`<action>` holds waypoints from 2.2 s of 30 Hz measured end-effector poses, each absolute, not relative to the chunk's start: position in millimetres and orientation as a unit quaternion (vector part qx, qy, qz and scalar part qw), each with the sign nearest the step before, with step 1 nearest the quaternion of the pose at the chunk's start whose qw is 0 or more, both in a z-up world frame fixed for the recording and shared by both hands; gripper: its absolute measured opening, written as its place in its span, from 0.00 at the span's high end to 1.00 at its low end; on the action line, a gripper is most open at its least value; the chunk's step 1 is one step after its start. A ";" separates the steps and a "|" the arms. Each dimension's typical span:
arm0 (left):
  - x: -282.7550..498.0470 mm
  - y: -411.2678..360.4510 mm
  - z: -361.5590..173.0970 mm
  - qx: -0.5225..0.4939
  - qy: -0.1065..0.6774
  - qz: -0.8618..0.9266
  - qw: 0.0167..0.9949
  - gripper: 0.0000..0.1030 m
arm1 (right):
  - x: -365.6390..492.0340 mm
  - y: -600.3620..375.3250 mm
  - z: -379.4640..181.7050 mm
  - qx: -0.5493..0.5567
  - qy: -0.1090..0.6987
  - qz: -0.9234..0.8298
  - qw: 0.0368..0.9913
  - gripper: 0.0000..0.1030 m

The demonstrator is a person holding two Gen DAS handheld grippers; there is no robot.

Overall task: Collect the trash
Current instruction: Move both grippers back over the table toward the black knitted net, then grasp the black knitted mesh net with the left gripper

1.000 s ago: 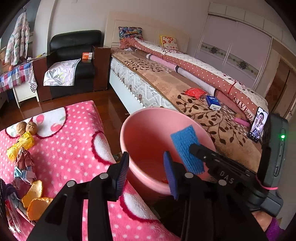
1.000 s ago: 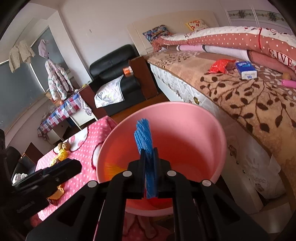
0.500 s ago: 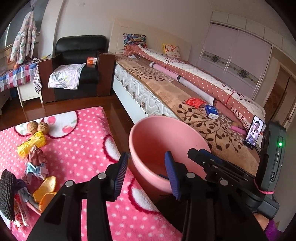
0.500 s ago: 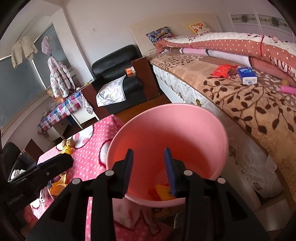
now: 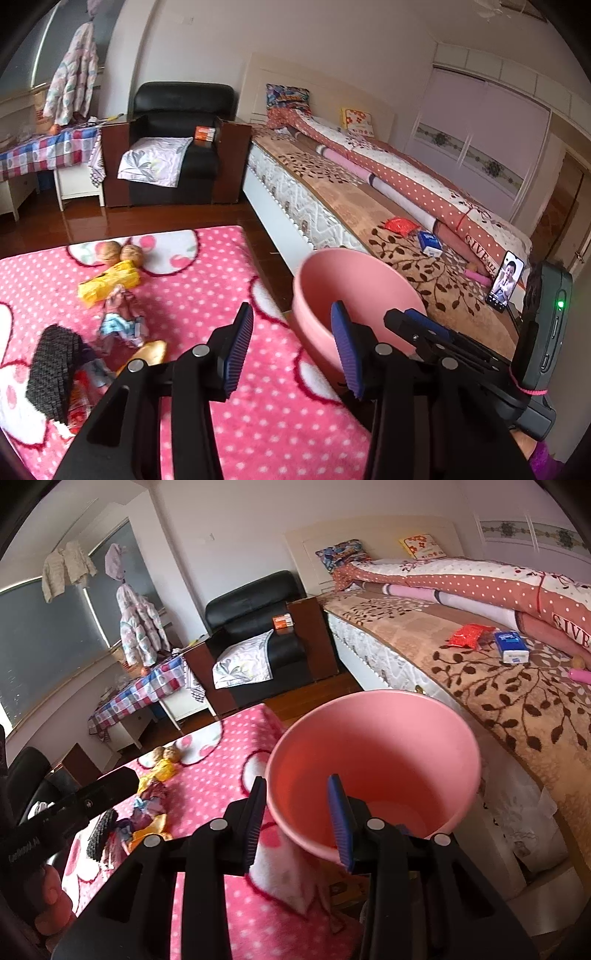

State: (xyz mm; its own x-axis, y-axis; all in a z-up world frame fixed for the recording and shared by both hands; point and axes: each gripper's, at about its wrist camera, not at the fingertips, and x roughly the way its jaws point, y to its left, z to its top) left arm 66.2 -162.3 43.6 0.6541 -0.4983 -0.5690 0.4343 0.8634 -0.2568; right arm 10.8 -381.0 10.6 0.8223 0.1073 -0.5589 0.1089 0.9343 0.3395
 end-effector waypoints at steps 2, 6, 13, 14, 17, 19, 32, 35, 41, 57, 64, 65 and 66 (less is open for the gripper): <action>64.1 -154.4 45.0 -0.050 0.326 -0.249 0.911 0.57 | 8.2 -374.6 12.4 0.180 0.296 0.005 0.938 0.66; 57.4 -132.8 46.2 -0.052 0.323 -0.231 0.916 0.56 | 5.9 -362.2 15.0 0.176 0.294 0.019 0.939 0.66; 46.9 -98.0 42.5 -0.048 0.320 -0.199 0.925 0.53 | 2.7 -343.2 14.4 0.174 0.296 0.044 0.938 0.66; 45.1 -91.8 41.4 -0.047 0.319 -0.193 0.927 0.53 | 2.8 -340.9 13.8 0.174 0.297 0.046 0.938 0.66; 41.6 -73.7 38.1 -0.047 0.321 -0.176 0.929 0.52 | 2.2 -333.5 12.1 0.172 0.301 0.054 0.936 0.66; 38.8 -59.9 35.7 -0.049 0.321 -0.164 0.932 0.52 | 2.7 -328.4 11.5 0.171 0.303 0.059 0.936 0.66; 32.3 14.9 8.4 -0.066 0.345 -0.075 0.933 0.52 | 7.4 -300.7 2.4 0.162 0.320 0.089 0.929 0.66; 33.5 26.3 1.0 -0.071 0.353 -0.060 0.931 0.52 | 10.1 -295.8 -0.8 0.161 0.325 0.093 0.927 0.66; 36.6 41.8 -11.7 -0.084 0.366 -0.045 0.926 0.52 | 14.1 -287.9 -8.7 0.160 0.337 0.101 0.922 0.66; 73.5 11.0 -32.9 -0.044 0.381 -0.067 0.921 0.52 | 22.4 -266.5 -20.9 0.147 0.362 0.124 0.912 0.66; 78.3 17.8 -43.6 -0.052 0.388 -0.073 0.917 0.72 | 27.4 -247.5 -18.4 0.140 0.369 0.154 0.906 0.66; 78.6 19.5 -43.4 -0.055 0.388 -0.073 0.917 0.75 | 29.2 -243.7 -17.8 0.139 0.370 0.158 0.905 0.66; 78.2 21.8 -43.5 -0.059 0.387 -0.074 0.917 0.81 | 30.9 -237.7 -17.7 0.136 0.373 0.165 0.903 0.66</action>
State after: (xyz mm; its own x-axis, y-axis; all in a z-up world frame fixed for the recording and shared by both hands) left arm 78.2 21.8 -43.5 0.6888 -0.1823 -0.7017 0.0904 0.9819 -0.1664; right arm 30.9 -237.7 -17.7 0.6671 0.3990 -0.6290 -0.1956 0.9086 0.3689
